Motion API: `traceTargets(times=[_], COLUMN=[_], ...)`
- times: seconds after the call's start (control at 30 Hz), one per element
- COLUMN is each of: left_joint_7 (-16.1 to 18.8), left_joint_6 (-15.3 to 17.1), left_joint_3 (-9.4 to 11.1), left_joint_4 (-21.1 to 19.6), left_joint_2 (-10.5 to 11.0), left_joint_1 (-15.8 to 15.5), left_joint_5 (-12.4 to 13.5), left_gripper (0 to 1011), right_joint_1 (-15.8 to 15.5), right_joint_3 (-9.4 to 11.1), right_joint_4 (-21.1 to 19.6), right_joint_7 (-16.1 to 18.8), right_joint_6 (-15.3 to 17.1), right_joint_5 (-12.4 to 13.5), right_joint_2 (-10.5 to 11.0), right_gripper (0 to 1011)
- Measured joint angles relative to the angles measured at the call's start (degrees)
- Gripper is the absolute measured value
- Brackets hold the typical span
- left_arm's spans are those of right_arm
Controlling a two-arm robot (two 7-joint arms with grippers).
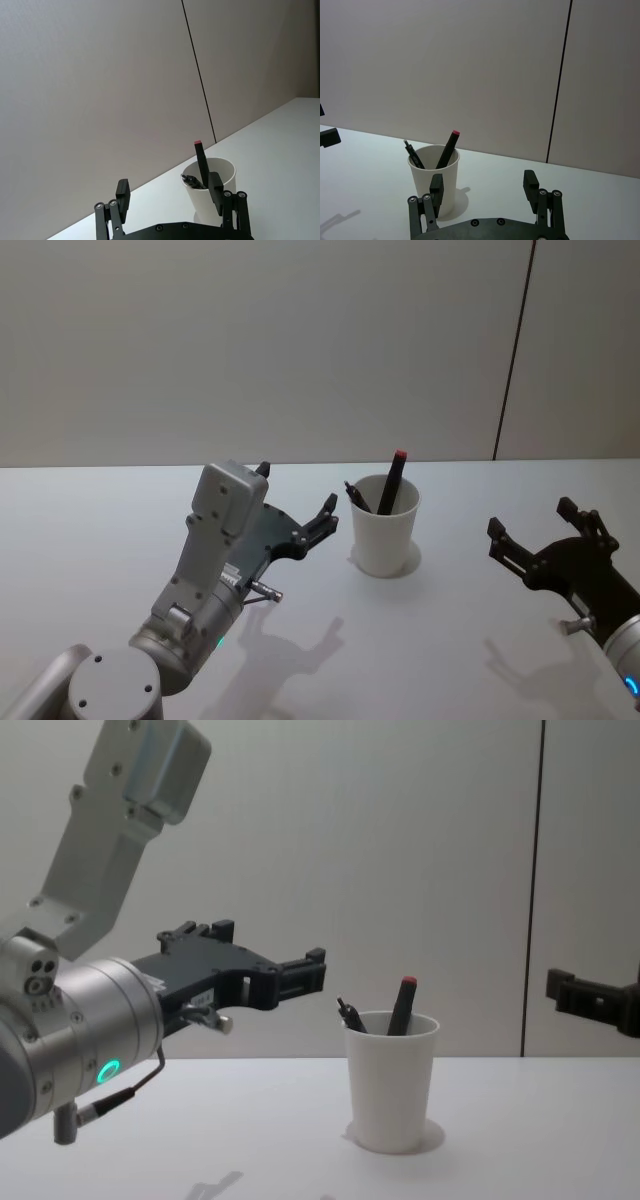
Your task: Place the pen into the pen holder.
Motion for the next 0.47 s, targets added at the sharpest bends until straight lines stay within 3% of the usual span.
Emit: traceTargets(times=[0.47], left_joint_7=[0.0], left_joint_6=[0.0], left_joint_3=[0.0], left_joint_4=[0.1], left_joint_2=[0.0], left_joint_1=[0.0], left_joint_5=[0.0], left_gripper=[1000], right_joint_1=[0.0], right_joint_3=[0.0], right_joint_4=[0.0], right_joint_7=[0.0], right_joint_6=[0.0], right_joint_5=[0.0], right_joint_2=[0.0], right_gripper=[1002])
